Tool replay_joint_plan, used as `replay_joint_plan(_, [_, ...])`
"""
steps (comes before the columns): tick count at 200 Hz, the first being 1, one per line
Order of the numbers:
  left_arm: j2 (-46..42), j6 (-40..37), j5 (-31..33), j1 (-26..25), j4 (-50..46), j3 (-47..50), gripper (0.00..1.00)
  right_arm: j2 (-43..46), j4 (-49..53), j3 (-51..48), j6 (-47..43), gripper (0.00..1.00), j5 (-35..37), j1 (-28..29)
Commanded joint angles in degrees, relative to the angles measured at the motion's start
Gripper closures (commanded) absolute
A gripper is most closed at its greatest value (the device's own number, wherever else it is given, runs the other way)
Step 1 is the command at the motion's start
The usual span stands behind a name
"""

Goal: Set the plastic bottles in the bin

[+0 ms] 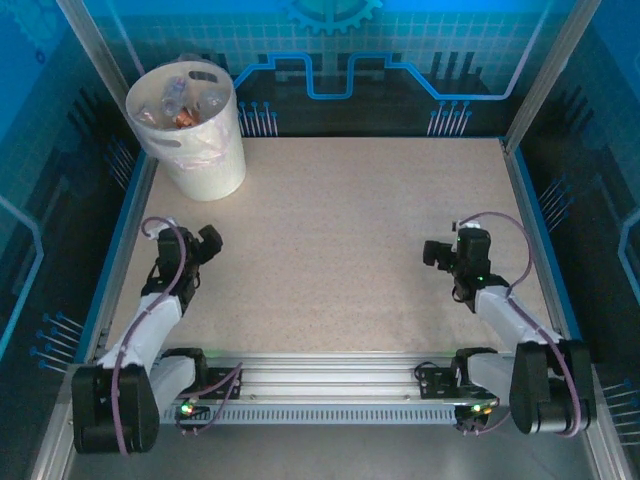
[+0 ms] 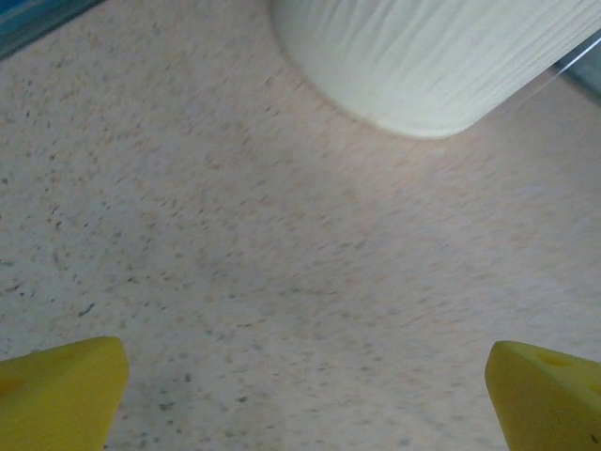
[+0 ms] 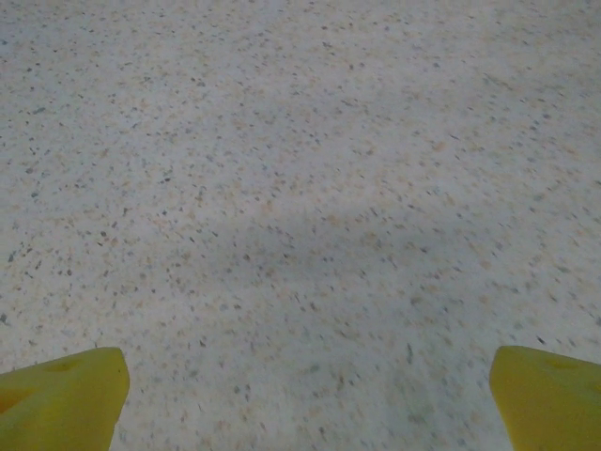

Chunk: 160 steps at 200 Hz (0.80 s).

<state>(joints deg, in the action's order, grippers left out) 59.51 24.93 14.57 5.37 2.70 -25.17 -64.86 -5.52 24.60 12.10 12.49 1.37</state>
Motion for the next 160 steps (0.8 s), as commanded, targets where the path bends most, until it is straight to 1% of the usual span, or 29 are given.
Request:
replay_joint_plan(1, [5.0, -6.9, 1.2, 0.0, 8.7, 0.0, 0.01, -2.8, -12.3, -0.8, -2.9, 0.0, -4.2, -0.8])
replay_joint_plan(17, [8.5, -9.7, -2.2, 0.0, 14.5, 1.2, 0.01, -4.6, -18.2, -1.5, -4.3, 0.0, -5.3, -0.7])
replay_joint_plan(33, [11.9, -10.8, -4.9, 0.0, 25.3, 4.0, 0.01, -6.9, -21.8, -1.0, -6.4, 0.0, -6.7, -0.8])
replay_joint_plan(66, [17.8, -14.3, -12.1, 0.0, 35.7, 3.2, 0.01, -10.8, -24.2, 1.0, -11.0, 0.0, -14.9, -0.9])
replay_joint_plan(73, [18.6, -15.4, -13.1, -0.1, 34.6, 2.0, 0.01, -11.3, -25.3, 1.0, -11.5, 0.0, -15.7, -0.9])
replay_joint_plan(91, [20.8, -17.3, -13.6, -0.1, 33.7, -0.2, 0.01, -13.1, -29.3, 0.9, -12.3, 0.0, -16.1, -1.0])
replay_joint_plan(99, [21.8, -18.5, -13.6, -0.1, 35.6, -0.2, 0.01, -14.5, -30.1, 1.1, -12.1, 0.0, -17.1, -1.3])
replay_joint_plan(106, [23.2, -18.7, -13.5, -0.1, 39.0, 0.5, 0.01, -16.0, -31.6, 1.1, -12.2, 0.0, -17.9, -1.3])
replay_joint_plan(112, [24.2, -19.0, -14.2, -0.1, 40.3, 0.4, 0.01, -17.1, -33.0, 1.0, -12.3, 0.0, -18.4, -1.2])
replay_joint_plan(121, [24.2, -20.3, -16.3, -0.4, 39.2, 0.3, 0.01, -18.5, -35.1, 0.6, -12.5, 0.0, -18.5, -1.0])
replay_joint_plan(136, [25.9, -22.6, -18.6, -1.6, 46.3, 3.4, 0.01, -19.5, -37.3, -0.3, -12.6, 0.0, -18.3, -0.9])
replay_joint_plan(142, [28.5, -23.7, -18.3, -2.4, 51.5, 5.1, 0.01, -19.8, -38.6, -0.9, -12.6, 0.0, -18.3, -0.9])
replay_joint_plan(148, [30.9, -24.3, -17.7, -2.9, 58.9, 6.4, 0.01, -20.2, -40.0, -1.6, -12.7, 0.0, -18.3, -0.9])
replay_joint_plan(151, [30.2, -24.2, -17.3, -3.0, 58.5, 6.8, 0.01, -20.5, -40.7, -1.8, -12.7, 0.0, -18.3, -0.8])
replay_joint_plan(160, [28.1, -23.2, -14.0, -3.4, 52.6, 5.8, 0.01, -20.9, -42.4, -2.5, -12.5, 0.0, -17.5, -0.8])
